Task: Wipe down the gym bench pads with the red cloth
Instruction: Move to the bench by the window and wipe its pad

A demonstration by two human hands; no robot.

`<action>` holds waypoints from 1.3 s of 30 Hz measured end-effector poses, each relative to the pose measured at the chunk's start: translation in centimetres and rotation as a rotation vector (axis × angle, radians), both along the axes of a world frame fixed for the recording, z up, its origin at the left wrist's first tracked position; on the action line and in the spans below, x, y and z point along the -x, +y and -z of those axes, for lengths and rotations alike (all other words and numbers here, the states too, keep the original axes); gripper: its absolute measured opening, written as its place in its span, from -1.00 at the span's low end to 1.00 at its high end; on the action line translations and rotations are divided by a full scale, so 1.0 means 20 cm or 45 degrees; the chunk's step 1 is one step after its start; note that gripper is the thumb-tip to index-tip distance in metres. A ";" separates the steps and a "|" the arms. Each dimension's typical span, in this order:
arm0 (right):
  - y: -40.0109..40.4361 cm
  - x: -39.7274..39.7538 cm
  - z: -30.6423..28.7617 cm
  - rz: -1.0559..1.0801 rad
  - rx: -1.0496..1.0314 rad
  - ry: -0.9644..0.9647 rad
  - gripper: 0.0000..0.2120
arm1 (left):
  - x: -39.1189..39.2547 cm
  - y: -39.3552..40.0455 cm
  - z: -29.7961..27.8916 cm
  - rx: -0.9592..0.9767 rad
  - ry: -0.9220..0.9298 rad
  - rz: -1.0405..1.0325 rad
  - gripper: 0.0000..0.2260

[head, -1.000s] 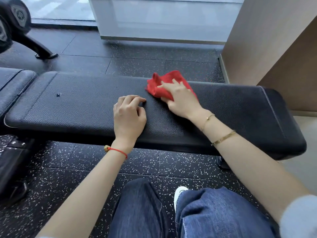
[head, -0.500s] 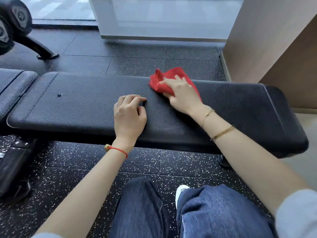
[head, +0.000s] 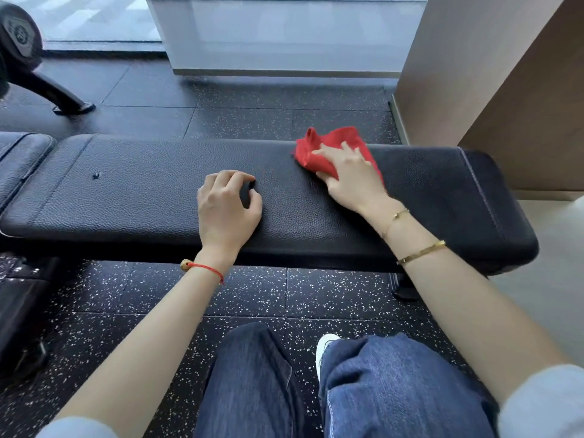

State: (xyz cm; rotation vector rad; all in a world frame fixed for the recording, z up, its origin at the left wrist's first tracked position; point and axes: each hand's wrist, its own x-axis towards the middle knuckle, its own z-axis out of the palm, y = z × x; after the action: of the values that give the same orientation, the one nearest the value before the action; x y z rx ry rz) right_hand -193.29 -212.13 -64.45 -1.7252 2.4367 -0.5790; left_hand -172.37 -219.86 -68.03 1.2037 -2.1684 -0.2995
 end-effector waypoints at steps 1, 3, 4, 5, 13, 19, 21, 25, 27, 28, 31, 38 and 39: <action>0.05 -0.04 0.01 -0.087 0.005 -0.003 -0.60 | 0.00 0.00 0.00 0.001 -0.002 0.000 -0.82; 0.18 -0.08 0.03 -0.220 0.023 -0.005 -0.58 | -0.01 -0.01 0.00 -0.002 -0.004 0.006 -0.81; 0.24 -0.07 0.04 -0.254 0.032 -0.014 -0.58 | -0.01 0.00 0.00 -0.002 -0.010 0.010 -0.81; 0.29 -0.05 0.04 -0.260 0.035 -0.028 -0.58 | -0.01 0.00 0.00 0.002 -0.018 0.015 -0.81; 0.16 0.17 -0.02 0.151 -0.006 -0.045 -0.64 | 0.02 0.03 -0.01 -0.026 -0.138 0.011 -0.66; 0.30 0.02 0.04 -0.152 0.026 -0.025 -0.58 | 0.04 0.06 0.03 -0.081 -0.294 -0.037 -0.57; 0.38 0.06 0.05 -0.185 0.038 -0.017 -0.59 | 0.04 0.06 0.03 -0.066 -0.301 -0.040 -0.57; 0.33 0.22 0.02 0.093 0.064 -0.016 -0.63 | 0.04 0.07 0.03 -0.050 -0.333 -0.051 -0.56; 0.24 0.22 -0.01 0.178 0.063 -0.017 -0.65 | 0.05 0.08 0.03 -0.043 -0.338 -0.061 -0.56; 0.21 0.19 -0.01 0.155 0.058 -0.004 -0.66 | 0.05 0.08 0.02 -0.041 -0.336 -0.066 -0.56; 0.21 0.01 0.02 -0.100 0.041 0.031 -0.63 | 0.05 0.08 0.03 -0.035 -0.326 -0.072 -0.57; 0.41 0.11 0.02 -0.219 0.045 -0.031 -0.60 | 0.03 0.07 0.03 -0.016 -0.305 -0.080 -0.58; 0.39 0.17 0.01 -0.123 0.043 -0.024 -0.60 | 0.04 0.07 0.03 -0.014 -0.304 -0.082 -0.58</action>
State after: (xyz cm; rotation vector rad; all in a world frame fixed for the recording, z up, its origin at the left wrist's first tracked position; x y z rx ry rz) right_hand -196.74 -204.38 -64.71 -1.8298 2.3289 -0.6258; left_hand -173.07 -218.46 -68.53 1.3723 -2.3252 -0.1459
